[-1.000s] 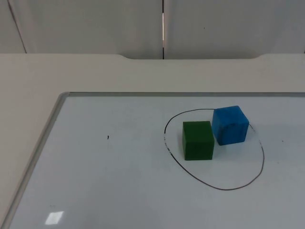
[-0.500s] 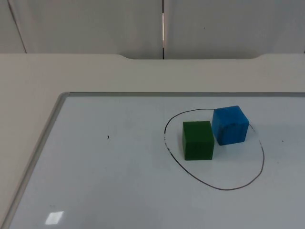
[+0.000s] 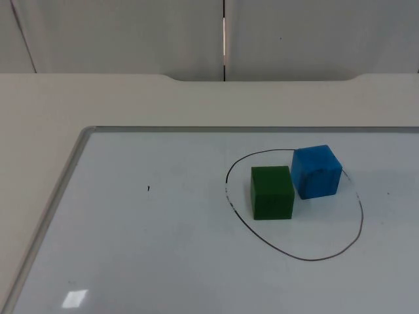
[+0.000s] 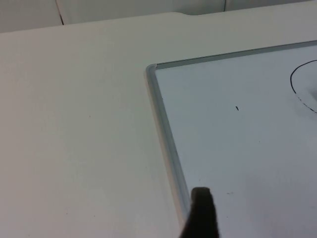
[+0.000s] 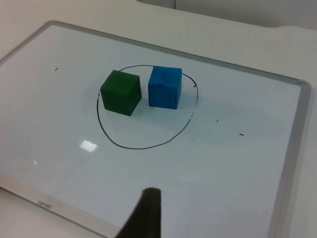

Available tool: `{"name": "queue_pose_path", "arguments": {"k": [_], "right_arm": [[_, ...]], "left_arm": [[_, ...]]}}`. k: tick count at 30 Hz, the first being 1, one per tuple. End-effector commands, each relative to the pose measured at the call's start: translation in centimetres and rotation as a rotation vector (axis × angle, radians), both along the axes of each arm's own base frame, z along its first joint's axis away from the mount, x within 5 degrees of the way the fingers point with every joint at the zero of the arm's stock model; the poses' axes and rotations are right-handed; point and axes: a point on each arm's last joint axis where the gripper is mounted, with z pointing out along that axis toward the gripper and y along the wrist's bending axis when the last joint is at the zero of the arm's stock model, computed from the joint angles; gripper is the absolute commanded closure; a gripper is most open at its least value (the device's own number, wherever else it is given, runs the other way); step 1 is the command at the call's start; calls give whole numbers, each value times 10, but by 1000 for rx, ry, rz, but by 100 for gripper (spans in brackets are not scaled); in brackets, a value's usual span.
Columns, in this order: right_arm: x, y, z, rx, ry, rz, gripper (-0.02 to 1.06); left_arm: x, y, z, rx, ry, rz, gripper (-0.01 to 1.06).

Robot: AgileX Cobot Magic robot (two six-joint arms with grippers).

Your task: Push the two cubes into the marked area.

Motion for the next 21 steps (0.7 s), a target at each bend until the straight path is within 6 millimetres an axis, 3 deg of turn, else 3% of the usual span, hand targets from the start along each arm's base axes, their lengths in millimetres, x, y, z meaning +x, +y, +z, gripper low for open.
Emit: {"name": "queue_pose_path", "arguments": {"k": [1,3,12,15,16,19,21], "right_arm": [[0,0,-1,1,-2,-6,18],[0,0,-1,1,-2,-6,18],[0,0,-1,1,-2,-6,13],[0,0,-1,1,-2,-6,-1],[0,0,-1,1,-2,-6,-1],[0,0,-1,1,-2,-6,-1],[0,0,-1,8,0,-9,-1]], "left_arm": [[0,0,-1,2,1,3,36],[0,0,-1,2,1,3,32],[0,0,-1,2,1,3,31],[0,0,-1,7,0,1,19],[0,0,-1,7,0,1,19],[0,0,-1,7,0,1,0],[0,0,-1,7,0,1,0]]}}
